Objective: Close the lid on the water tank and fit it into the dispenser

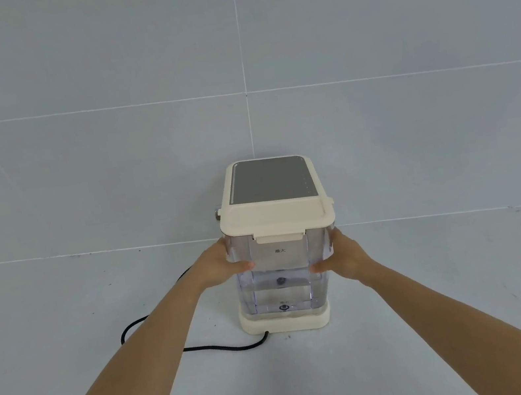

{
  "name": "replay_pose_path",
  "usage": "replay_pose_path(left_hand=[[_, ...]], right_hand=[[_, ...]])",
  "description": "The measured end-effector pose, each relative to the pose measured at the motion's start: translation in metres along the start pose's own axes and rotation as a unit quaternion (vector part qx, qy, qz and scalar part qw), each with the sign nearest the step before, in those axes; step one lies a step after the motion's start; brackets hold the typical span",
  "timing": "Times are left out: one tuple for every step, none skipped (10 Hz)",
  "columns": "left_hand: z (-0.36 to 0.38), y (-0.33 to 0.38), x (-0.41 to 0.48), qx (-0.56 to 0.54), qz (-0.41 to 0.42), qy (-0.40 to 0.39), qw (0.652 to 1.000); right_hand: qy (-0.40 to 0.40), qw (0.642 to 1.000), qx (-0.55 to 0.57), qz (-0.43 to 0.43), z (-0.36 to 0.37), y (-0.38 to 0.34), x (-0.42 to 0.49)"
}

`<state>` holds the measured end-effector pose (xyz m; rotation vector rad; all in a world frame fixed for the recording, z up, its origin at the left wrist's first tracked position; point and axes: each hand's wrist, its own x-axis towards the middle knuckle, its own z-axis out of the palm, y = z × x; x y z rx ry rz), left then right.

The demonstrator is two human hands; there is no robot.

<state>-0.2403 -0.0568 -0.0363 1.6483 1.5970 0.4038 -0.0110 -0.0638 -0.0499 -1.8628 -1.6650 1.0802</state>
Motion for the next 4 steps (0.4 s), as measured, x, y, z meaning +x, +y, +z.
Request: replay_pose_path(left_hand=[[-0.011, 0.002, -0.009, 0.094, -0.006, 0.004, 0.996], [-0.024, 0.003, -0.021, 0.170, 0.009, 0.067, 0.983], [-0.038, 0.013, -0.033, 0.197, 0.043, 0.137, 0.970], [-0.047, 0.033, -0.041, 0.241, 0.091, 0.181, 0.949]], right_hand=[[0.037, 0.995, -0.059, -0.068, -0.010, -0.006, -0.010], [0.047, 0.986, -0.108, -0.117, -0.025, -0.013, -0.017], [0.053, 0.979, -0.150, -0.126, -0.045, -0.023, -0.025], [0.090, 0.969, -0.170, -0.155, -0.063, -0.038, -0.034]])
